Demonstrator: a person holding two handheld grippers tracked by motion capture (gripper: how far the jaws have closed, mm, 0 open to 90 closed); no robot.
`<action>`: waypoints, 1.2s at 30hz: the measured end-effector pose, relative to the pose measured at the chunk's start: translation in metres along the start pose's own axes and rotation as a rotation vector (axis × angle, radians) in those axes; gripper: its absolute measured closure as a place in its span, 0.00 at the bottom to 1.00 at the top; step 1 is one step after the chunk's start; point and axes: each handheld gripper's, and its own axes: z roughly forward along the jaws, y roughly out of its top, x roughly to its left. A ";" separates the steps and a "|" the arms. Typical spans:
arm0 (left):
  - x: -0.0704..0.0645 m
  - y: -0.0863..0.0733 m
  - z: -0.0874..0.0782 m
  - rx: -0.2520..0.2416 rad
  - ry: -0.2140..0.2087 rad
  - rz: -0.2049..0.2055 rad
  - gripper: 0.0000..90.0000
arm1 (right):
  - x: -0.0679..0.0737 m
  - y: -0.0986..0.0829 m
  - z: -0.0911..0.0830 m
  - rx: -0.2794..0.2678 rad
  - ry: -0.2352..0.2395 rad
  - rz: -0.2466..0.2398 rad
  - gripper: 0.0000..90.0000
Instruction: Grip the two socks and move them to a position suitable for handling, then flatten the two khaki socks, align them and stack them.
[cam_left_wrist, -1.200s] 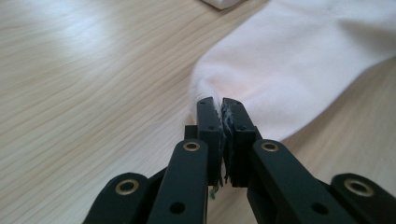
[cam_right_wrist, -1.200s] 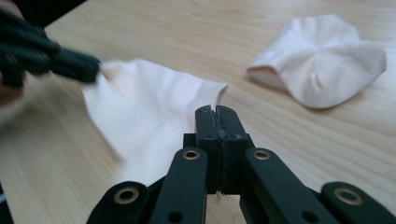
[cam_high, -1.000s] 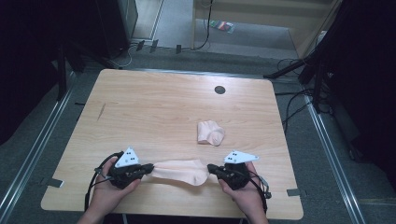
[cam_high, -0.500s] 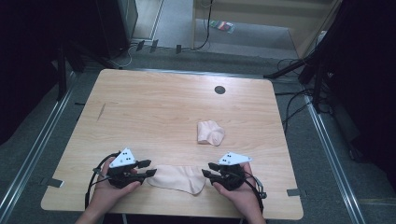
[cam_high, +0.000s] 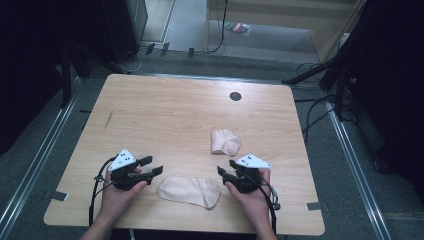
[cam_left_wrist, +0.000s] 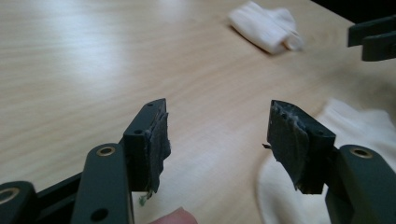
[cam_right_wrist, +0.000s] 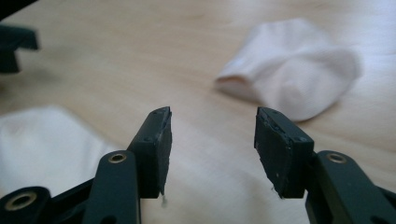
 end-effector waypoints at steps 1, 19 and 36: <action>0.004 0.001 0.000 -0.009 0.020 -0.011 0.42 | -0.003 0.004 0.001 -0.014 -0.028 0.020 0.51; 0.019 -0.001 -0.001 -0.017 0.132 -0.102 0.15 | -0.023 0.047 0.079 0.065 -0.224 0.126 0.33; 0.018 0.000 0.002 -0.011 0.133 -0.100 0.18 | 0.011 0.053 0.077 -0.015 -0.091 0.021 0.91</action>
